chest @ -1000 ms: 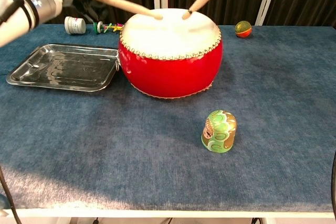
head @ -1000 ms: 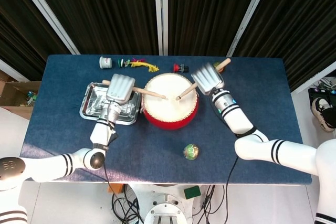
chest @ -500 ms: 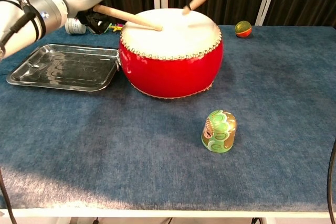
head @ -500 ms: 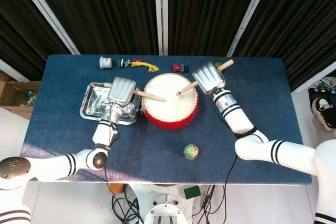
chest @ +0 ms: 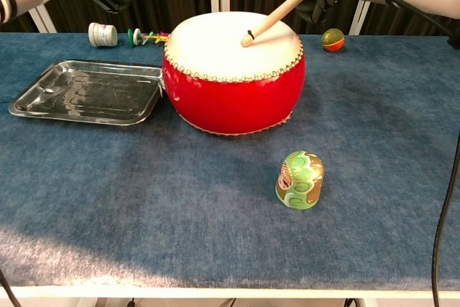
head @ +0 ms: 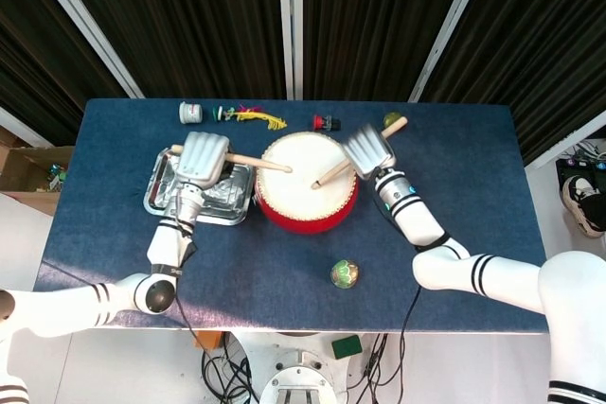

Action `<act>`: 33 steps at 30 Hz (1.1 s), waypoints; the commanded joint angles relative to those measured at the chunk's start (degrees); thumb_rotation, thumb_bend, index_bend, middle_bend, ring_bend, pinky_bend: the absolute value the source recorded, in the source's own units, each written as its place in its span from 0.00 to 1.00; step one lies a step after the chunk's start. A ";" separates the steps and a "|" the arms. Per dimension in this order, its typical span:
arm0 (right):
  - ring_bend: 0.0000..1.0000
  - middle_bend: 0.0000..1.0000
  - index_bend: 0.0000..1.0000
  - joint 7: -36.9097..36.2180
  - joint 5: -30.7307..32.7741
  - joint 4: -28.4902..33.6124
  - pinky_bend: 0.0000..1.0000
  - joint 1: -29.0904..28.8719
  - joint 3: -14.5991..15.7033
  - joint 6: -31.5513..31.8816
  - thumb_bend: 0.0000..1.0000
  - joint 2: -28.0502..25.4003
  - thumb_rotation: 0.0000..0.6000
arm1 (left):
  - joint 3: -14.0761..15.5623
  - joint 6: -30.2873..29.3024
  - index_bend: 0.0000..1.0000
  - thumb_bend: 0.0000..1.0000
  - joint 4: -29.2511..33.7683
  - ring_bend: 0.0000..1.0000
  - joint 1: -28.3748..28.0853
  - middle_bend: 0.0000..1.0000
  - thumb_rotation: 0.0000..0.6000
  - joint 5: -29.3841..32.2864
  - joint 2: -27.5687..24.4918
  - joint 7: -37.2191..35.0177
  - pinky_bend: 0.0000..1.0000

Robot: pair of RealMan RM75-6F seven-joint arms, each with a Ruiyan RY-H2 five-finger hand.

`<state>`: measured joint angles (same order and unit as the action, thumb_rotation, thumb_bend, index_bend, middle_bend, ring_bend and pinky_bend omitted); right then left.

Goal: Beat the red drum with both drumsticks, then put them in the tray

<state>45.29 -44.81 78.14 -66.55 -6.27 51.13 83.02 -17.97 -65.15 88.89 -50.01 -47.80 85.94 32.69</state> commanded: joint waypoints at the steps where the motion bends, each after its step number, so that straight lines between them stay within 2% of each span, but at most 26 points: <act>1: 0.98 1.00 1.00 -8.76 -4.60 6.08 0.98 3.58 -3.41 4.01 0.81 -5.04 1.00 | 0.15 0.36 1.00 0.49 -0.64 1.00 2.47 1.00 1.00 -0.05 -1.28 -4.47 1.00; 7: 0.98 1.00 1.00 -16.63 -10.72 14.76 0.98 9.55 -4.26 8.39 0.81 -14.26 1.00 | 1.75 1.00 1.00 0.49 -5.90 1.00 6.50 1.00 1.00 -0.55 -1.64 -11.45 1.00; 14: 0.98 1.00 1.00 -22.72 -14.95 19.60 0.98 15.73 -3.01 10.83 0.80 -20.39 1.00 | 4.83 4.93 1.00 0.49 -15.82 1.00 8.47 1.00 1.00 -1.42 0.28 -14.30 1.00; 19: 0.98 1.00 1.00 -25.60 -16.54 20.93 0.98 18.46 -3.00 11.60 0.80 -22.20 1.00 | 6.03 8.58 1.00 0.49 -23.05 1.00 8.32 1.00 1.00 -2.68 2.72 -15.59 1.00; 28: 0.98 1.00 1.00 -27.02 -18.26 21.57 0.98 20.63 -3.19 11.18 0.80 -22.32 1.00 | 6.56 13.52 1.00 0.48 -29.53 0.97 7.57 1.00 1.00 -3.99 6.58 -16.72 1.00; 31: 0.98 1.00 1.00 -27.07 -18.45 21.40 0.98 21.07 -3.25 10.84 0.80 -22.02 1.00 | 6.50 13.79 0.97 0.47 -29.90 0.93 7.56 0.96 1.00 -4.81 7.07 -17.08 1.00; 33: 0.98 1.00 1.00 -27.17 -18.49 21.21 0.98 21.34 -3.28 10.65 0.80 -21.77 1.00 | 6.41 14.16 0.90 0.43 -29.78 0.86 7.61 0.88 1.00 -4.97 7.25 -17.28 1.00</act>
<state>18.15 -63.29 99.40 -45.24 -9.54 61.82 61.22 -11.51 -51.21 59.04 -42.41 -52.76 93.15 15.52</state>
